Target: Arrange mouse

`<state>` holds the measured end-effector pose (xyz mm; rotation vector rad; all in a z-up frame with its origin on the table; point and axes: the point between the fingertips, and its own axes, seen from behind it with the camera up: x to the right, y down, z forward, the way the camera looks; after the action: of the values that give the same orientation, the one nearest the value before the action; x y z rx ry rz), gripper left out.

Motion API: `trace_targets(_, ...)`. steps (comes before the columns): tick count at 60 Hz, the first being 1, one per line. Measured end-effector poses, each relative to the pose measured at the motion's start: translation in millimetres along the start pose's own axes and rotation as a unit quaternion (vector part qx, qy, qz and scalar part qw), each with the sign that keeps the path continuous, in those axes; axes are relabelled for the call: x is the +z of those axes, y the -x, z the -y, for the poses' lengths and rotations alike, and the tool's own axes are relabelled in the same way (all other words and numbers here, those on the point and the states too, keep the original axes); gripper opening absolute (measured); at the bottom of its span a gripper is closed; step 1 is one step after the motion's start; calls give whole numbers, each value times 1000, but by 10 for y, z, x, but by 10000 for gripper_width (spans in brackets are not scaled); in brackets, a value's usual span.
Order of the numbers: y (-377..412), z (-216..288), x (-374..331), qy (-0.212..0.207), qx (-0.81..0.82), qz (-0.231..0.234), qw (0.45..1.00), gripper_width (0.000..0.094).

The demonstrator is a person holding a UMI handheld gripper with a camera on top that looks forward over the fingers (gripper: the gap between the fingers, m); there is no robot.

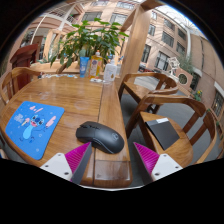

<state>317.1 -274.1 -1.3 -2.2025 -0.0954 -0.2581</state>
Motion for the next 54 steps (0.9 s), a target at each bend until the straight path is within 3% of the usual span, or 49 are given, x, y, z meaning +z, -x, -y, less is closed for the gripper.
trace_targets(30,54,483,660,-1,16,18,1000,841)
trace_targets(37,108,544,771,2,30,35,999,772)
trace_targets(45,216,571,836,9,57,62,996,625)
trace_targets(54,210,582,845,2,30,51,998,458)
